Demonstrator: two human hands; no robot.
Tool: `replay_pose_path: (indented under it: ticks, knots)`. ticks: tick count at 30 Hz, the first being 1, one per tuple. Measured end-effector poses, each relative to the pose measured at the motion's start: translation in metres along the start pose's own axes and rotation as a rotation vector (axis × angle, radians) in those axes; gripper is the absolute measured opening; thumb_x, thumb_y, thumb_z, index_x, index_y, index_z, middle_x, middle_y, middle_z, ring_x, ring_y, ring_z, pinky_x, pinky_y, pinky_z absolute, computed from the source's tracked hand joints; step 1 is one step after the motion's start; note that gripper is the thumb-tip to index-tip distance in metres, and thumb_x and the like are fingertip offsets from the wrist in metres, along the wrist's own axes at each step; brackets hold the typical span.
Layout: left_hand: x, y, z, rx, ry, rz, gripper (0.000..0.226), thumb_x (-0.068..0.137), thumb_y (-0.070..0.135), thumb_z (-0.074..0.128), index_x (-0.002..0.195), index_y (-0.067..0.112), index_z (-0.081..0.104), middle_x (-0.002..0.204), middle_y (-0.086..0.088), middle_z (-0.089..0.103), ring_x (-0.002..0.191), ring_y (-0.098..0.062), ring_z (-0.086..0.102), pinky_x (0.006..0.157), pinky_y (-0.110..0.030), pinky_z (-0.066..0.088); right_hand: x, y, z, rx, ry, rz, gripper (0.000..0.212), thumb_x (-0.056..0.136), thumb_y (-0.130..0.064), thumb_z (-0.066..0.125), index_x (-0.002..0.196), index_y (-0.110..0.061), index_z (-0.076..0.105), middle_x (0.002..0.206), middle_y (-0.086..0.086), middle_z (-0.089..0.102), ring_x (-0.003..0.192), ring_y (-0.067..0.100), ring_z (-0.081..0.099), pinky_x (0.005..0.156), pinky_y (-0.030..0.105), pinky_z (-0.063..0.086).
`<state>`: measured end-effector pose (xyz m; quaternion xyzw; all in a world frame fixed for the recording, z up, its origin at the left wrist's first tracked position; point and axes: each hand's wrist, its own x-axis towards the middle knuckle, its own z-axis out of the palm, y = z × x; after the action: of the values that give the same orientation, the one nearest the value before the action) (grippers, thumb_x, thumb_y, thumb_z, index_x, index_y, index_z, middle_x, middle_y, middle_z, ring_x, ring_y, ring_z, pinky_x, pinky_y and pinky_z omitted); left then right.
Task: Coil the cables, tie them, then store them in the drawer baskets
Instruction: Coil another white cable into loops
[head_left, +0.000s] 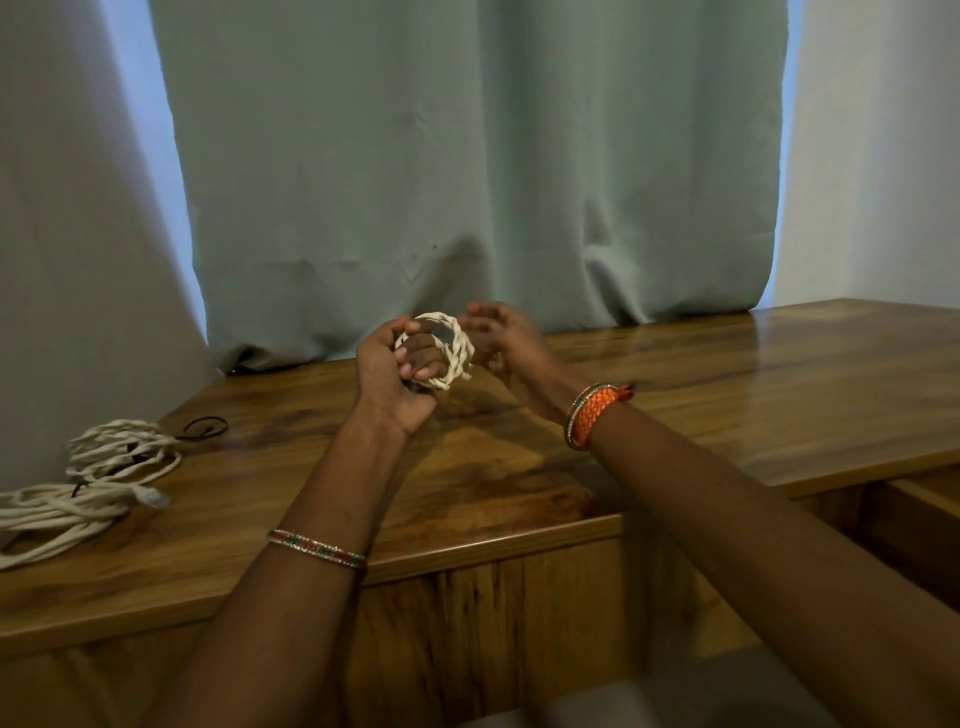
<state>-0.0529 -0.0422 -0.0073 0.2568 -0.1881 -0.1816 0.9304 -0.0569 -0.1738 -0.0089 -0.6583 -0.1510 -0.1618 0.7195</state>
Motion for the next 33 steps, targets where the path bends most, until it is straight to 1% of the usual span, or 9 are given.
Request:
replay_pose_path:
  ticks: [3,7,12,15,19,21,24,27,33]
  knots:
    - [-0.003,0.005,0.000,0.094,-0.062,-0.005,0.031,0.086,0.015,0.034,0.057,0.015,0.042,0.032,0.009,0.029,0.022,-0.007,0.026,0.026,-0.015,0.021,-0.003,0.004,0.003,0.082,-0.106,0.064,0.028,0.084,0.015,0.040,0.098,0.001,0.060,0.087,0.011,0.061,0.068,0.011,0.059,0.057,0.014,0.048]
    - [-0.007,0.007,0.000,0.387,-0.103,0.000,0.036,0.096,0.021,0.025,0.063,0.016,0.039,0.031,0.009,0.027,0.021,-0.005,0.023,0.026,-0.015,0.020,-0.004,0.005,-0.006,-0.132,-0.110,0.033,0.024,0.085,0.007,0.051,0.071,-0.008,0.062,0.073,0.007,0.061,0.067,0.013,0.056,0.062,0.019,0.045]
    - [-0.005,0.007,0.005,0.217,-0.121,0.085,0.029,0.089,0.017,0.032,0.062,0.016,0.040,0.032,0.010,0.029,0.022,-0.006,0.025,0.027,-0.015,0.021,-0.006,-0.005,-0.006,0.054,-0.205,0.146,0.027,0.096,-0.014,0.039,0.079,-0.008,0.059,0.065,0.003,0.059,0.057,0.013,0.050,0.054,0.021,0.038]
    - [-0.004,0.008,0.008,0.091,-0.122,0.145,0.016,0.077,0.018,0.041,0.061,0.016,0.041,0.033,0.009,0.029,0.023,-0.007,0.026,0.029,-0.015,0.021,-0.007,0.005,-0.004,-0.016,-0.162,0.012,0.031,0.098,-0.021,0.041,0.075,-0.009,0.060,0.060,0.003,0.047,0.051,0.010,0.034,0.050,0.024,0.023]
    - [-0.004,0.009,0.009,0.012,-0.136,0.174,0.020,0.076,0.017,0.041,0.056,0.014,0.045,0.033,0.008,0.029,0.025,-0.007,0.026,0.031,-0.016,0.023,-0.011,0.015,-0.003,-0.043,-0.120,-0.110,0.019,0.093,-0.026,0.053,0.081,-0.014,0.063,0.067,-0.001,0.045,0.051,0.006,0.034,0.048,0.020,0.023]
    - [-0.003,0.007,0.010,0.023,-0.113,0.201,0.025,0.083,0.015,0.038,0.059,0.014,0.043,0.034,0.008,0.030,0.026,-0.007,0.027,0.032,-0.016,0.024,-0.014,0.012,-0.004,0.001,-0.134,-0.109,0.022,0.084,-0.035,0.057,0.090,-0.015,0.063,0.072,-0.002,0.049,0.052,0.005,0.035,0.047,0.019,0.024]
    - [-0.002,0.004,0.012,0.101,-0.057,0.242,0.032,0.093,0.016,0.030,0.063,0.015,0.040,0.034,0.008,0.029,0.027,-0.006,0.026,0.033,-0.016,0.024,-0.017,0.006,-0.003,-0.016,-0.073,-0.108,0.031,0.087,-0.029,0.063,0.105,-0.003,0.065,0.076,0.001,0.052,0.052,0.005,0.036,0.047,0.018,0.025]
    - [-0.003,0.001,0.014,0.166,-0.054,0.228,0.033,0.095,0.018,0.028,0.064,0.015,0.040,0.034,0.008,0.030,0.026,-0.005,0.027,0.032,-0.017,0.025,-0.016,0.002,-0.003,0.003,0.052,-0.051,0.033,0.092,-0.032,0.056,0.101,-0.003,0.068,0.074,-0.001,0.058,0.057,0.008,0.041,0.052,0.021,0.030]
    - [-0.003,-0.003,0.013,0.349,-0.034,0.264,0.033,0.095,0.019,0.027,0.064,0.015,0.039,0.032,0.009,0.029,0.025,-0.005,0.025,0.031,-0.015,0.023,-0.015,-0.007,-0.011,-0.020,0.064,0.066,0.056,0.087,-0.058,0.047,0.103,-0.010,0.071,0.065,-0.011,0.057,0.053,0.005,0.036,0.053,0.023,0.028]
